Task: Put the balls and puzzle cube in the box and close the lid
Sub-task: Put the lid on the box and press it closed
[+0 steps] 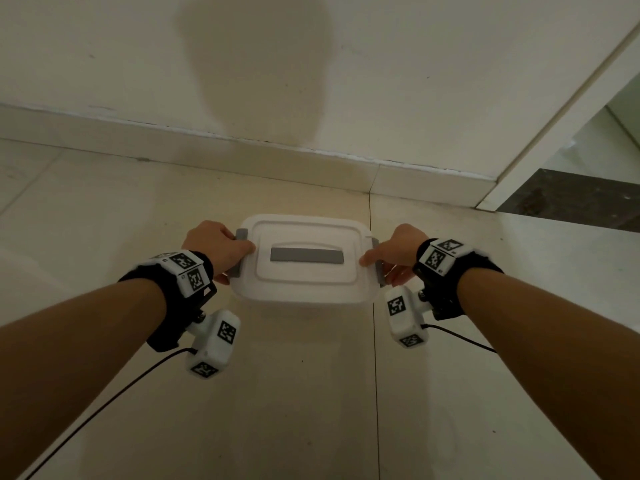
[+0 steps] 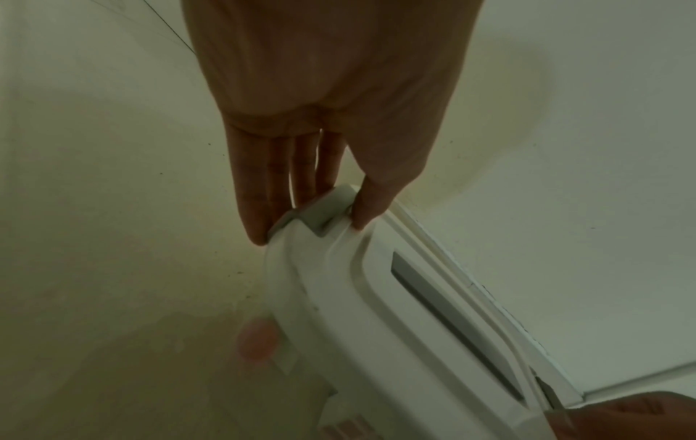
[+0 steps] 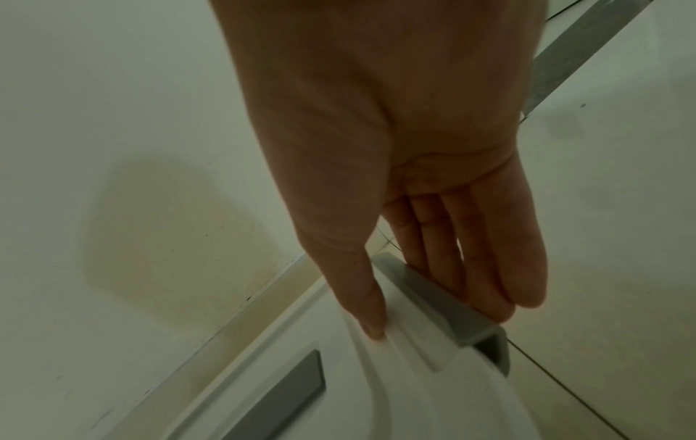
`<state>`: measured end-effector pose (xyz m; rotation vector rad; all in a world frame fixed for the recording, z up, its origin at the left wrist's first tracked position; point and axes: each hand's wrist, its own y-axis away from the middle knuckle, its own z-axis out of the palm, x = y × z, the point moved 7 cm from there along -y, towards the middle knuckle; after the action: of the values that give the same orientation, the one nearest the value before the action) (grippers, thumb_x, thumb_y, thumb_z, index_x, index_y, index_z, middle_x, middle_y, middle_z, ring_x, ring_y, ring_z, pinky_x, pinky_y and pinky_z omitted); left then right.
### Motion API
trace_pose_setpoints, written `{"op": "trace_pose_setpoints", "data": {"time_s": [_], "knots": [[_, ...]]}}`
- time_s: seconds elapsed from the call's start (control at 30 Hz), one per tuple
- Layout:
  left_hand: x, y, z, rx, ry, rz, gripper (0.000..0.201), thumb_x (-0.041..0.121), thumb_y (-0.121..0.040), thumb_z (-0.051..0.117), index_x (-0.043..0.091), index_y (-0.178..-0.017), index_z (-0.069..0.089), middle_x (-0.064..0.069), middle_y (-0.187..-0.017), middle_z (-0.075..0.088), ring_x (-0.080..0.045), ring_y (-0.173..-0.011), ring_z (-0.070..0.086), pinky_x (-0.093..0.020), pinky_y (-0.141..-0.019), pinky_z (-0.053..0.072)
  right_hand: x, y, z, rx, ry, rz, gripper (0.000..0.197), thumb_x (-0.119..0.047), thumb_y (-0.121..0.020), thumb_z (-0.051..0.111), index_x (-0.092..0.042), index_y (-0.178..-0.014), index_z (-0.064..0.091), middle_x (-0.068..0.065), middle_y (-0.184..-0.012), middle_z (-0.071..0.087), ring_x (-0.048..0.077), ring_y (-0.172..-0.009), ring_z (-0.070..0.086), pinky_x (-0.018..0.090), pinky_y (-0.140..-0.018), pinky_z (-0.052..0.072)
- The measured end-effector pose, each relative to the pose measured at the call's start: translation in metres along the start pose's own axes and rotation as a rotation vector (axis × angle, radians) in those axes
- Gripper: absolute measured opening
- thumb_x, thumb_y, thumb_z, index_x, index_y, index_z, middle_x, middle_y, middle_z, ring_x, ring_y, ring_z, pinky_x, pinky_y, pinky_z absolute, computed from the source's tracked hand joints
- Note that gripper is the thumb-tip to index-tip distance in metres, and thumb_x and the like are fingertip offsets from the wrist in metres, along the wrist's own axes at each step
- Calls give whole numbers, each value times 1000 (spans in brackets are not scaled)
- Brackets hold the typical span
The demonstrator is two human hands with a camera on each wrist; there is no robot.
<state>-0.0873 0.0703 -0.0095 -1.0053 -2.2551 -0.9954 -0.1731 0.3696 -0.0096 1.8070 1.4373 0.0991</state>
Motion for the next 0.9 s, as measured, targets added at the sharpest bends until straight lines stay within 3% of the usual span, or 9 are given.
{"op": "trace_pose_setpoints", "data": {"time_s": [0.1, 0.23, 0.33, 0.47, 0.63, 0.73, 0.9], "knots": [[0, 0, 0, 0, -7, -5, 35, 30, -78, 76, 3, -98, 67, -20, -95, 72, -36, -77, 72, -49, -60, 62, -3, 2, -1, 10, 2, -3, 34, -26, -70, 84, -1, -78, 63, 19, -86, 75, 31, -77, 75, 36, -63, 62], [0, 1, 0, 4, -6, -8, 36, 30, -78, 76, 3, -99, 67, -20, -96, 71, -36, -79, 71, -49, -61, 62, -10, 3, -1, 8, -11, -10, 28, -21, -70, 84, -1, -74, 64, 17, -77, 74, 28, -68, 72, 41, -69, 63], [-1, 1, 2, -5, -2, -20, 36, 30, -79, 75, 2, -100, 66, -21, -98, 71, -37, -81, 71, -49, -63, 62, -11, 5, -2, 16, 10, -20, 31, -22, -71, 83, 1, -84, 65, 18, -82, 74, 31, -77, 75, 47, -74, 63], [-3, -1, 5, -28, 30, -56, 35, 30, -82, 73, 1, -99, 63, -22, -102, 69, -37, -85, 68, -49, -69, 61, -10, 7, 1, -19, 60, -23, 39, -28, -76, 78, -2, -100, 62, 16, -92, 73, 31, -82, 73, 48, -78, 61], [-21, 2, 17, -223, 87, -236, 53, 41, -86, 65, -1, -116, 57, -18, -99, 64, -38, -80, 68, -53, -77, 59, -2, 8, 15, -141, 3, 44, 36, -28, -86, 69, -5, -110, 55, 17, -106, 70, 30, -81, 69, 38, -62, 57], [-28, 5, 22, -334, 142, -297, 53, 40, -87, 64, 2, -123, 53, -19, -107, 63, -42, -89, 69, -53, -80, 58, 9, 4, 25, -249, -100, 90, 35, -24, -85, 71, -2, -109, 57, 20, -114, 69, 37, -99, 70, 53, -89, 56], [-11, -3, 18, -338, 209, -245, 47, 25, -92, 62, -4, -128, 53, -21, -115, 63, -39, -82, 67, -47, -74, 60, 12, -6, 16, -285, -113, 67, 25, -20, -86, 70, 0, -97, 62, 25, -115, 69, 43, -107, 66, 58, -97, 50]]}}
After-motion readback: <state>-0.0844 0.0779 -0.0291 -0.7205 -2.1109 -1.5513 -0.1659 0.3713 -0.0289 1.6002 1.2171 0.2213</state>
